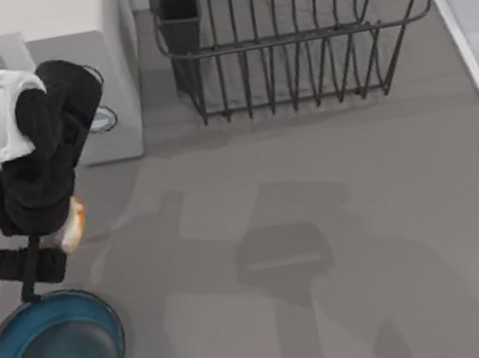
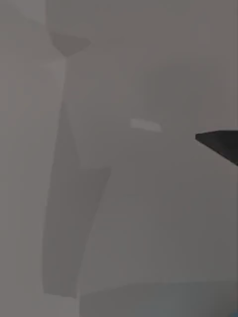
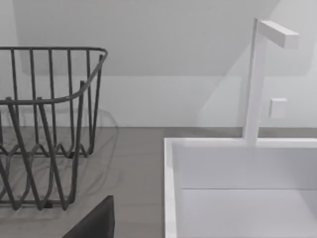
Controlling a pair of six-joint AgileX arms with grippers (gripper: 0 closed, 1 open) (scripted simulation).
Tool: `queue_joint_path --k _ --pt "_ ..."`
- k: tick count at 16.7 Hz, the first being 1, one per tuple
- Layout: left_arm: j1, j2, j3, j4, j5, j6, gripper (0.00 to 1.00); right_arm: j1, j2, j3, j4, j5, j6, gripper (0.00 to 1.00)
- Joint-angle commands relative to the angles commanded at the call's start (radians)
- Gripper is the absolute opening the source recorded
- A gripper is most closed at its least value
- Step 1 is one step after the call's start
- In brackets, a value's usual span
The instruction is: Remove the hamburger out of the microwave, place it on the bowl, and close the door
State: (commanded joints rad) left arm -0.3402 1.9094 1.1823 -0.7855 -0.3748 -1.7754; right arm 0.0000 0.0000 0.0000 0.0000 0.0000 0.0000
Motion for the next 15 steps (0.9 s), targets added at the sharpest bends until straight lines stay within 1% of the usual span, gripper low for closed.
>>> queue_joint_path --k 4,6,8,11,13,15 --pt "-0.158 0.14 0.091 -0.398 -0.105 -0.474 0.0 0.0 0.0 0.0 0.0 0.0 0.0 1.0" --pt "-0.226 0.209 0.112 -0.562 -0.15 -0.661 0.0 0.0 0.0 0.0 0.0 0.0 0.0 1.0" --pt "-0.283 0.271 0.123 -0.695 -0.189 -0.806 0.0 0.0 0.0 0.0 0.0 0.0 0.0 1.0" --pt "-0.343 0.338 0.127 -0.83 -0.232 -0.948 0.0 0.0 0.0 0.0 0.0 0.0 0.0 1.0" --pt "-0.36 0.358 0.126 -0.867 -0.244 -0.987 0.0 0.0 0.0 0.0 0.0 0.0 0.0 1.0" --pt "-0.362 0.361 0.126 -0.871 -0.246 -0.991 0.0 0.0 0.0 0.0 0.0 0.0 0.0 1.0"
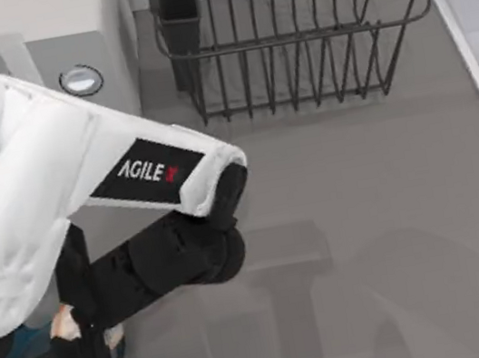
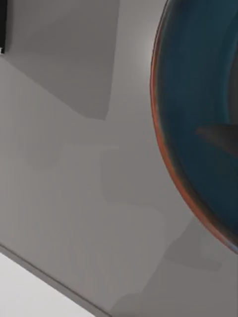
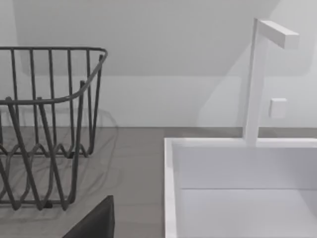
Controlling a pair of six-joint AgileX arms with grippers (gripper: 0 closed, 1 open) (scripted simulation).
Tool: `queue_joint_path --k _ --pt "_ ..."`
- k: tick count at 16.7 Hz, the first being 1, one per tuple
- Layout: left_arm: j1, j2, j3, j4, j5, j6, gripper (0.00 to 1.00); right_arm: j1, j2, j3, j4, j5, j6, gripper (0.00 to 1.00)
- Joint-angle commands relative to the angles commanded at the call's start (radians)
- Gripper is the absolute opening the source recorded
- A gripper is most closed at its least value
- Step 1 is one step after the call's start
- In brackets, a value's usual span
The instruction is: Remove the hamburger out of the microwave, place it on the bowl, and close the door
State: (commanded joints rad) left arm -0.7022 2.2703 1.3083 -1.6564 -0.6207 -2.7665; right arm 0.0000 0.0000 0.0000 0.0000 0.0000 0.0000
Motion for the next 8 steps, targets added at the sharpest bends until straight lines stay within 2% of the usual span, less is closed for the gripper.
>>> queue_joint_path --k 4,8 --pt "0.007 -0.006 0.004 0.007 -0.005 0.002 0.0 0.0 0.0 0.0 0.0 0.0 0.0 1.0" --pt "0.036 -0.001 -0.065 0.088 -0.03 0.023 0.0 0.0 0.0 0.0 0.0 0.0 0.0 1.0"
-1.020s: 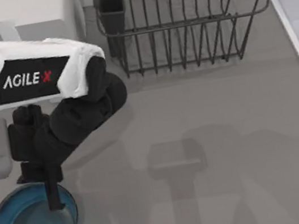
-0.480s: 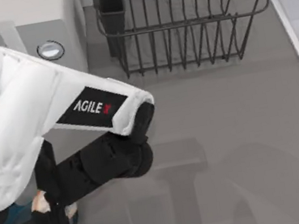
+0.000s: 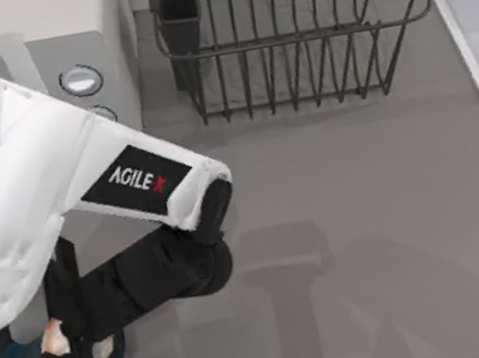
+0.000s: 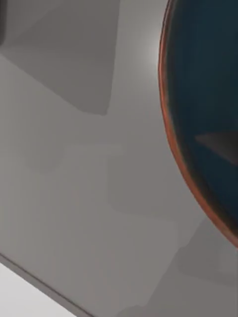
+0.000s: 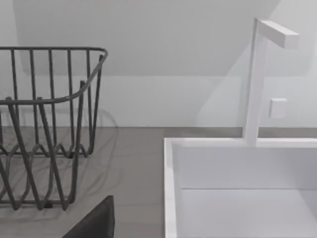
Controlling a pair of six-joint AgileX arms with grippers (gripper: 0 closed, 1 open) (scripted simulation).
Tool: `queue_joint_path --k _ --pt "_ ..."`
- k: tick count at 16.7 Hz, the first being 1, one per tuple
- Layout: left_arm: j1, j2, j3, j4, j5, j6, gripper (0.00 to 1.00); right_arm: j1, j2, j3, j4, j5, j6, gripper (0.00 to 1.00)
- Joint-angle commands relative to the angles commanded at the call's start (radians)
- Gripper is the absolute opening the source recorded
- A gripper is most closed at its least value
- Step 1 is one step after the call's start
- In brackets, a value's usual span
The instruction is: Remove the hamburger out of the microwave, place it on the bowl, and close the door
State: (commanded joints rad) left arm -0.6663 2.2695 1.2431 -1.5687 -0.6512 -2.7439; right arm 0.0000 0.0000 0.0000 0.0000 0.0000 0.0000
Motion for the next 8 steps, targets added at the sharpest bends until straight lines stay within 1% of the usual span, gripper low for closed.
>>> queue_joint_path --k 4,8 --pt "0.032 0.008 -0.076 0.088 -0.028 0.022 0.0 0.0 0.0 0.0 0.0 0.0 0.0 1.0" --pt "0.034 0.009 -0.081 0.094 -0.03 0.023 0.0 0.0 0.0 0.0 0.0 0.0 0.0 1.0"
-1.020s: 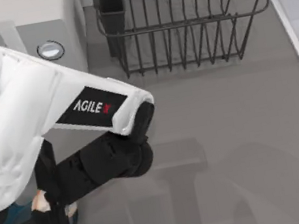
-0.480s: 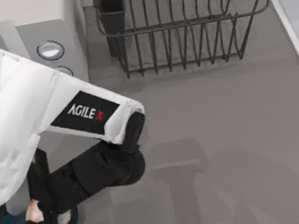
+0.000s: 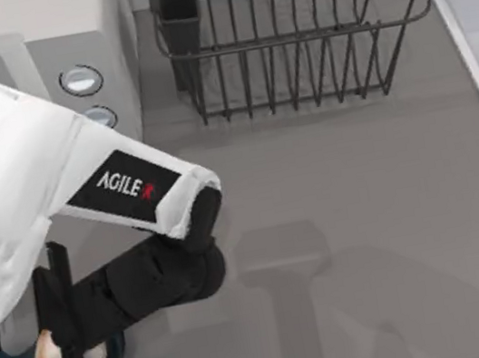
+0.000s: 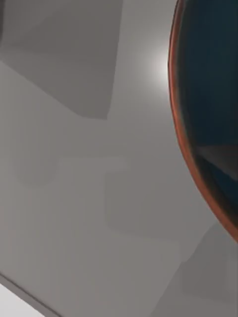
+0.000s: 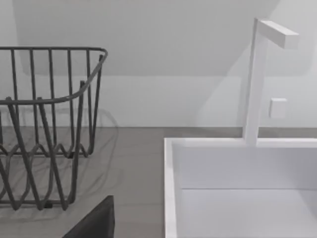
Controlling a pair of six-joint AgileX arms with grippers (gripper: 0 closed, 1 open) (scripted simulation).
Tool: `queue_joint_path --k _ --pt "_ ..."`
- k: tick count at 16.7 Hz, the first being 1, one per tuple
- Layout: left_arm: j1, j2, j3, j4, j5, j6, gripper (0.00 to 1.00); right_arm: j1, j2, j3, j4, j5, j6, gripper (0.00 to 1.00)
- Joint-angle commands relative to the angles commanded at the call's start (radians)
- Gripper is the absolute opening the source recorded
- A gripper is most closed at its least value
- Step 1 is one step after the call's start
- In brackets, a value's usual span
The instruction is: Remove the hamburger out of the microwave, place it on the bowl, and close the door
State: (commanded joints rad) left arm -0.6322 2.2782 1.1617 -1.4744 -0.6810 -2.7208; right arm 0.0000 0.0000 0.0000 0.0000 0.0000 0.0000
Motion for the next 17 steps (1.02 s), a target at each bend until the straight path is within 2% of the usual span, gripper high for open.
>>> queue_joint_path --k 13,17 --pt "0.0 0.0 0.0 0.0 0.0 0.0 0.98 0.0 0.0 0.0 0.0 0.0 0.0 1.0" --pt "0.0 0.0 0.0 0.0 0.0 0.0 1.0 0.0 0.0 0.0 0.0 0.0 0.0 1.0"
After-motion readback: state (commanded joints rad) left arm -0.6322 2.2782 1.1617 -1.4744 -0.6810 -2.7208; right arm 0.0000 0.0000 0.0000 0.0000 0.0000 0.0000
